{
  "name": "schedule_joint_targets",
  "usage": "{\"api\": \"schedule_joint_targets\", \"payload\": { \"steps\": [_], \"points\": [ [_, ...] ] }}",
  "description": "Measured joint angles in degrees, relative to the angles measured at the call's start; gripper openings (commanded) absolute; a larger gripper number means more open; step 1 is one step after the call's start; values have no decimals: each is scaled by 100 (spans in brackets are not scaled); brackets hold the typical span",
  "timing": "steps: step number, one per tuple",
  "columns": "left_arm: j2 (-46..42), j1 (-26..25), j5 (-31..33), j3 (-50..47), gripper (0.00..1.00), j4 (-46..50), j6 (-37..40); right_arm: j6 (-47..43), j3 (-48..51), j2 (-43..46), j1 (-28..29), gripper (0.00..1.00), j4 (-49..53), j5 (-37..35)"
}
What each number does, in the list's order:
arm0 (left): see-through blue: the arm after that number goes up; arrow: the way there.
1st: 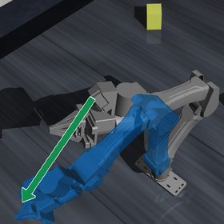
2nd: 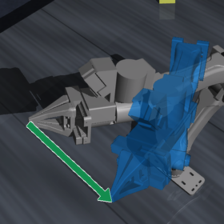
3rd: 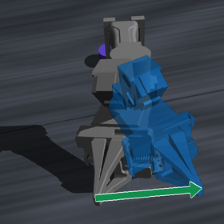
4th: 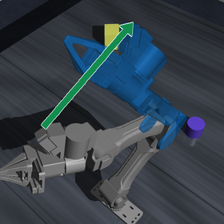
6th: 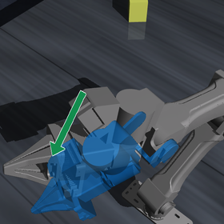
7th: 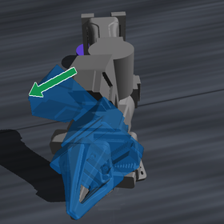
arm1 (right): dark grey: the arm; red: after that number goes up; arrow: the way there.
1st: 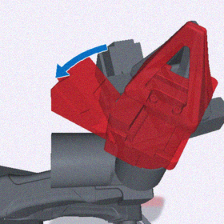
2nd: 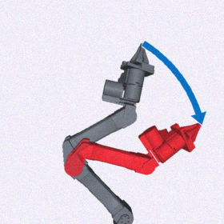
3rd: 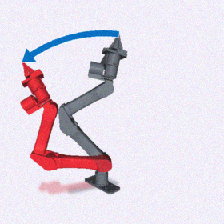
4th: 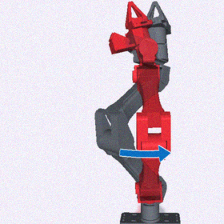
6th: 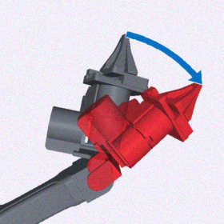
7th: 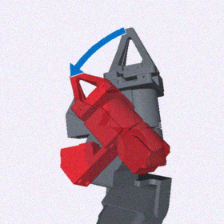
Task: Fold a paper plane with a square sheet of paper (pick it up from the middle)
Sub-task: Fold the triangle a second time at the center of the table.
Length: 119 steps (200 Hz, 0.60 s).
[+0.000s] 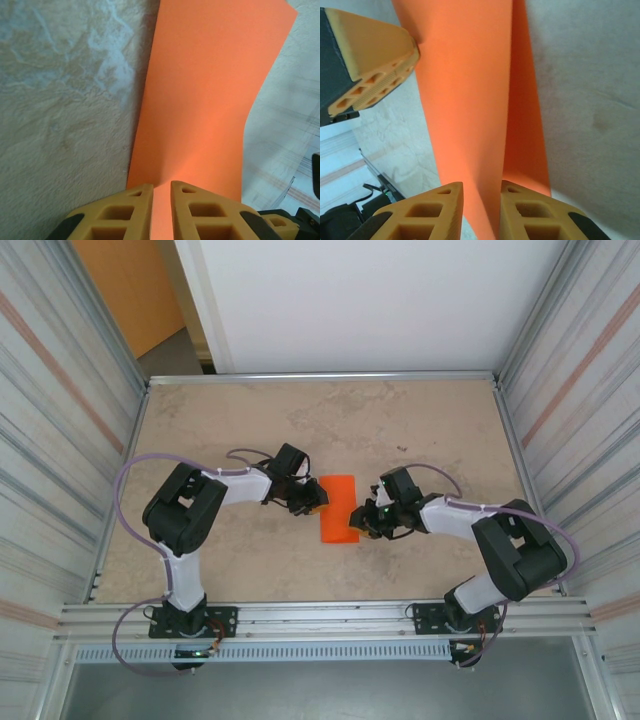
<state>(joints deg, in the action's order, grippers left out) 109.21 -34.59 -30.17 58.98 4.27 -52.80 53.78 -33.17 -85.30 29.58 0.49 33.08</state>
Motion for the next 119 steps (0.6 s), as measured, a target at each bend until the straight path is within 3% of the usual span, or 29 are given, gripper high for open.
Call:
{"api": "schedule_joint_targets", "payload": {
  "steps": [59, 119],
  "points": [
    [0, -2, -4, 39, 19, 61, 24, 269, 48, 103, -48, 4, 103, -4],
    [-103, -20, -20, 118, 21, 114, 278, 293, 26, 188, -142, 0, 485, 4]
  ]
}}
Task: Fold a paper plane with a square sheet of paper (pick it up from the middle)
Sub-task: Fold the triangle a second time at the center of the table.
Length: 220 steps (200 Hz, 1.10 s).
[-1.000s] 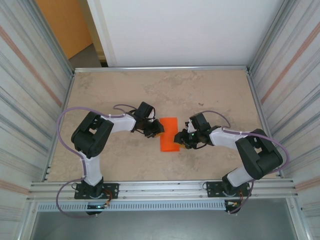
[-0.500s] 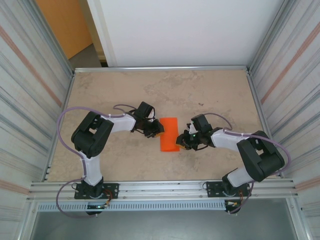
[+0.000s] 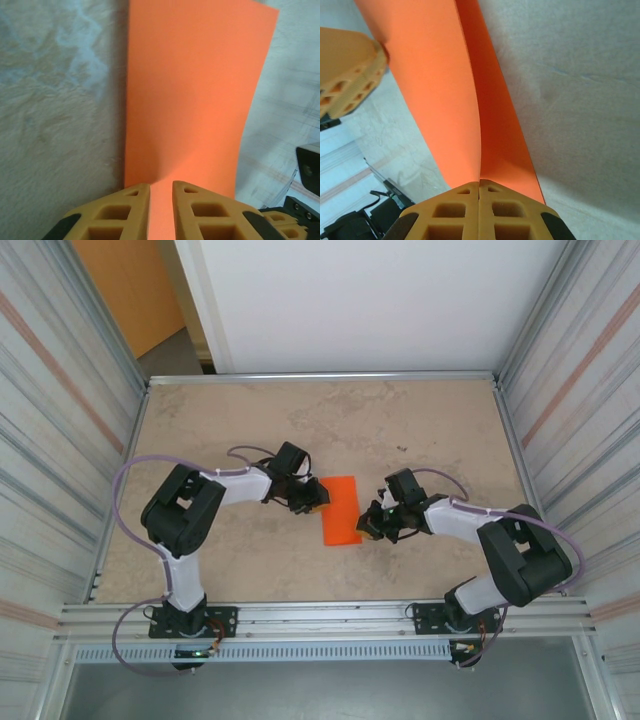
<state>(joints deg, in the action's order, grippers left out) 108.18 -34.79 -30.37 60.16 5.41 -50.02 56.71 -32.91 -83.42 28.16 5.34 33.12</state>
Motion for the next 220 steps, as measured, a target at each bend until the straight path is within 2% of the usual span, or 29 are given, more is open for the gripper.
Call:
{"api": "schedule_joint_targets", "payload": {
  "steps": [101, 220],
  "points": [
    [479, 17, 68, 553, 17, 341, 262, -186, -481, -85, -52, 0, 424, 278],
    [479, 13, 83, 553, 17, 354, 267, -140, -1080, -1250, 188, 0, -505, 420]
  ]
}}
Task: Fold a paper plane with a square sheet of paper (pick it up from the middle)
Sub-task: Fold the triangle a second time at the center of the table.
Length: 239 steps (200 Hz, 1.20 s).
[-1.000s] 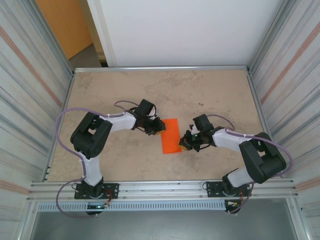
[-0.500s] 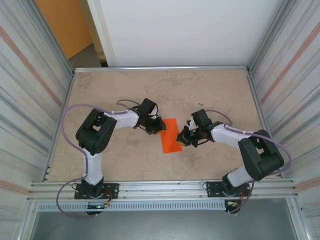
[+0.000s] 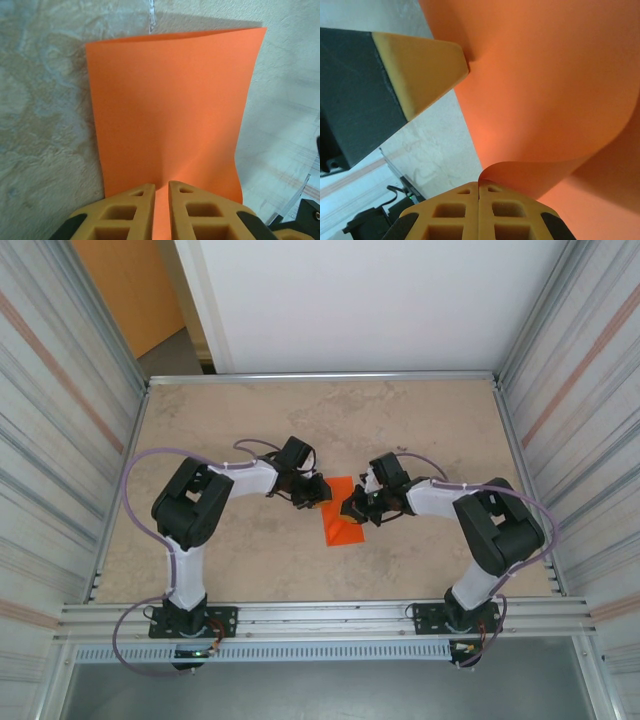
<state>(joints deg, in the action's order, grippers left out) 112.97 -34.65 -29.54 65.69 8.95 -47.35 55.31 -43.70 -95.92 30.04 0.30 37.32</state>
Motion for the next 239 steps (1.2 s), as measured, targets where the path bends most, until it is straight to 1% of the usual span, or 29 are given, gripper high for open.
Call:
{"api": "schedule_joint_targets", "payload": {
  "steps": [80, 164, 239],
  "points": [
    [0, 0, 0, -20, 16, -24, -2, 20, -205, -343, 221, 1, -216, -81],
    [-2, 0, -2, -72, 14, -111, -4, 136, -205, -422, 221, 0, -308, -415],
    [-2, 0, -42, -83, 14, -146, -4, 118, -205, -424, 221, 2, -192, -435]
  ]
}}
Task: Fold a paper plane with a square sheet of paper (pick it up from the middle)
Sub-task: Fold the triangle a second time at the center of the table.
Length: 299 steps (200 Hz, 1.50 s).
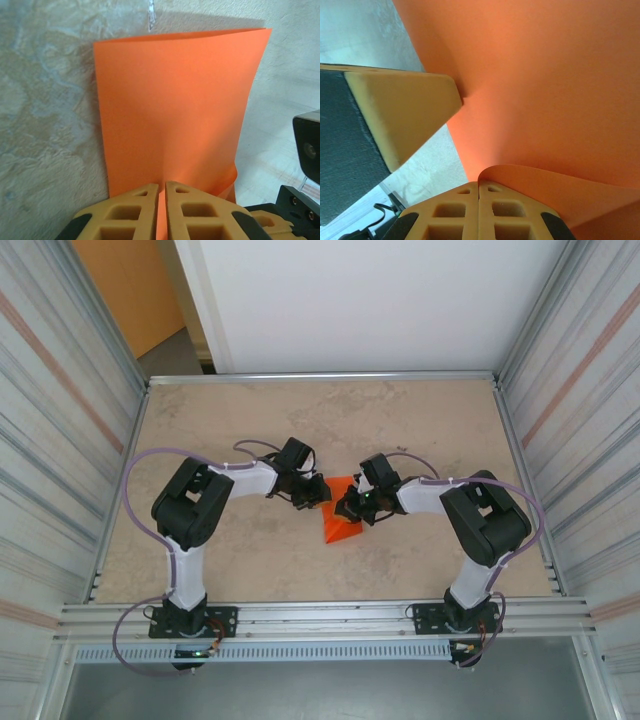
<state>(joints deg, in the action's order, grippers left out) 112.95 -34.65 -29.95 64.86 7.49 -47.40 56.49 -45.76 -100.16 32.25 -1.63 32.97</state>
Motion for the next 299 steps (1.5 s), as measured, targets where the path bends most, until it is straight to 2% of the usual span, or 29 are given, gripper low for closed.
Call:
{"api": "schedule_joint_targets", "payload": {
  "steps": [299],
  "points": [
    [-24, 0, -4, -74, 14, -98, -2, 11, 0, -109, 52, 2, -35, -22]
  ]
}}
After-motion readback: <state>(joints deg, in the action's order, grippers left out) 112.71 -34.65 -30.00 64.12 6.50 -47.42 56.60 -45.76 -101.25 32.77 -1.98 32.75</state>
